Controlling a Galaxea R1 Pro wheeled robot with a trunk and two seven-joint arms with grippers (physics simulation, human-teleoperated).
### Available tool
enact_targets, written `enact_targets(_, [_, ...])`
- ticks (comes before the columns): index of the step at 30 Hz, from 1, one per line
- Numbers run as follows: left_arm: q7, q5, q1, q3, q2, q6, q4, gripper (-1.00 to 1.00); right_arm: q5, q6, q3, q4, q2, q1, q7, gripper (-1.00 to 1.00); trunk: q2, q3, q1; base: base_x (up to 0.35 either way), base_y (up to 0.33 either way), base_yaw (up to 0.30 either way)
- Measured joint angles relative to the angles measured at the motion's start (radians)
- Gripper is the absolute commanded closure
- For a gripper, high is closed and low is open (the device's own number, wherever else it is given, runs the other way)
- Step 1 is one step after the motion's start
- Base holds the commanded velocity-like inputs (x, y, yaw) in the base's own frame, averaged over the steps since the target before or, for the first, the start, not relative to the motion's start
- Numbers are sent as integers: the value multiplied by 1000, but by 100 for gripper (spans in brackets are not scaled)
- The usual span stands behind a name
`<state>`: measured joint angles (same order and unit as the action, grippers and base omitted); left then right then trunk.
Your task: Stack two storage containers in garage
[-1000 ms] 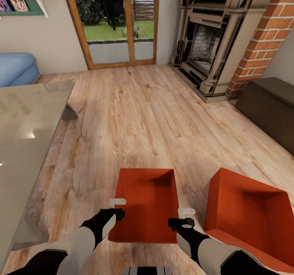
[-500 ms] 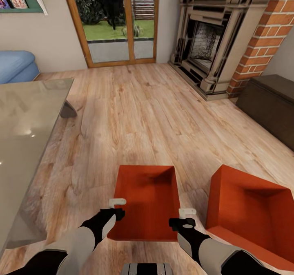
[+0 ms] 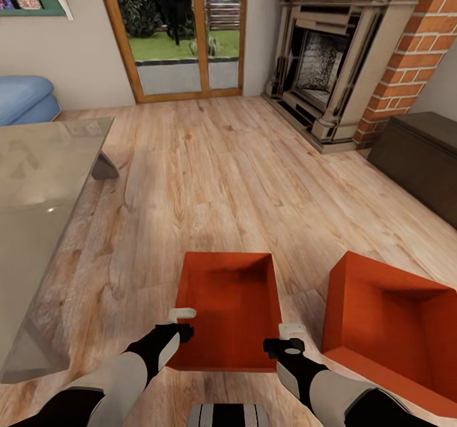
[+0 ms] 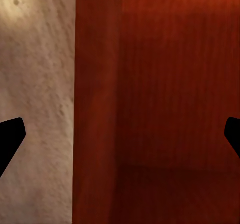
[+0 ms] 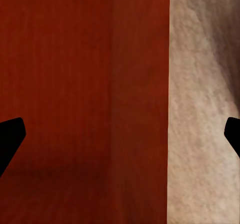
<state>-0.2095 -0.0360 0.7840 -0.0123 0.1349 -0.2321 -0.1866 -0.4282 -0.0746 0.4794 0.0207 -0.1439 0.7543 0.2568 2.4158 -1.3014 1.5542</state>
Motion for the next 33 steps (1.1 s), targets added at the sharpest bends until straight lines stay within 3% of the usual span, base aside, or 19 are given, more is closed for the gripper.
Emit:
enact_targets(15, [0,0,0,0,0,1,0,-100,-4,0,1,0,1,0,0,-100,0,0,0,0,0,0])
enact_targets(21, [0,1,0,0,-33,3,0,-100,-7,0,2,0,2,0,0,-100,0,0,0,0,0,0])
enact_targets(33, [-3,3,0,0,-36,0,-1,-100,-8,-1,2,0,2,0,0,-100,0,0,0,0,0,0])
